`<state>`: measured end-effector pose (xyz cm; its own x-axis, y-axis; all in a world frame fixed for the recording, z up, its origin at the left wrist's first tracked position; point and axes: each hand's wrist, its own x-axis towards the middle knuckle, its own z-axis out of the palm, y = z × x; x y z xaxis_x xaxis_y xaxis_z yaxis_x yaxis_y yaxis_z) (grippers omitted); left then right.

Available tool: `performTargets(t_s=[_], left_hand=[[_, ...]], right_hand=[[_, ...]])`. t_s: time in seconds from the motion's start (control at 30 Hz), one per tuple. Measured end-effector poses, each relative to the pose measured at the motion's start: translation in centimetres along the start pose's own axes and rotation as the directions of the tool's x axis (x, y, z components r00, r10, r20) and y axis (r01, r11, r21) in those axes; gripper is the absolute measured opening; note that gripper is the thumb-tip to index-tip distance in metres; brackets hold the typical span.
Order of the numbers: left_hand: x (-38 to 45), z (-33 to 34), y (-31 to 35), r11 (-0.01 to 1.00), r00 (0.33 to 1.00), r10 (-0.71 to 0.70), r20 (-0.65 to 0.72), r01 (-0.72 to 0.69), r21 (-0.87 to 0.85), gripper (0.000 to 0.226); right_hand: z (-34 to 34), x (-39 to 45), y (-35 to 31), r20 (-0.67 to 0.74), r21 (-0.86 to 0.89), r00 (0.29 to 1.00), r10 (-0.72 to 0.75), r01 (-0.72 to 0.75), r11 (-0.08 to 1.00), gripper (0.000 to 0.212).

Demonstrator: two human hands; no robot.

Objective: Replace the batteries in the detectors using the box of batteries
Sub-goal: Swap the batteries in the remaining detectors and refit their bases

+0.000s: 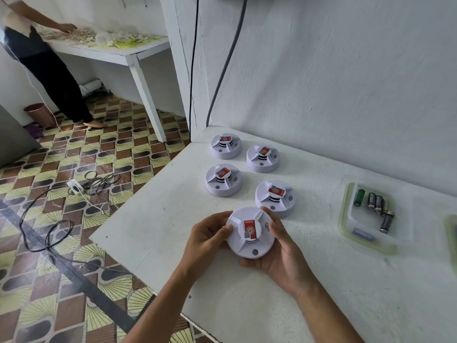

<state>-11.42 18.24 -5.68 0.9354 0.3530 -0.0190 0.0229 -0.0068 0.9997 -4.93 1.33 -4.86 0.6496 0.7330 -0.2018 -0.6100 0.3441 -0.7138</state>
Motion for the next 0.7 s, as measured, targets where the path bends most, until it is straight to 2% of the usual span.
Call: performTargets(t_s=[0.27,0.47,0.7], left_hand=[[-0.12,0.00,0.14,1.000,1.000,0.000,0.000,0.000,0.003,0.052],[-0.12,0.08,0.08,1.000,1.000,0.007,-0.021,-0.006,0.018,0.038],[-0.11,0.22,0.13,1.000,0.999,0.014,-0.031,-0.014,0.009,0.040]], right_hand=[[-0.01,0.02,-0.01,0.015,-0.013,1.000,-0.001,0.001,1.000,0.079],[-0.28,0.06,0.07,0.008,-0.015,1.000,-0.002,0.003,1.000,0.076],[-0.38,0.10,0.08,0.004,-0.017,1.000,0.008,-0.008,1.000,0.078]])
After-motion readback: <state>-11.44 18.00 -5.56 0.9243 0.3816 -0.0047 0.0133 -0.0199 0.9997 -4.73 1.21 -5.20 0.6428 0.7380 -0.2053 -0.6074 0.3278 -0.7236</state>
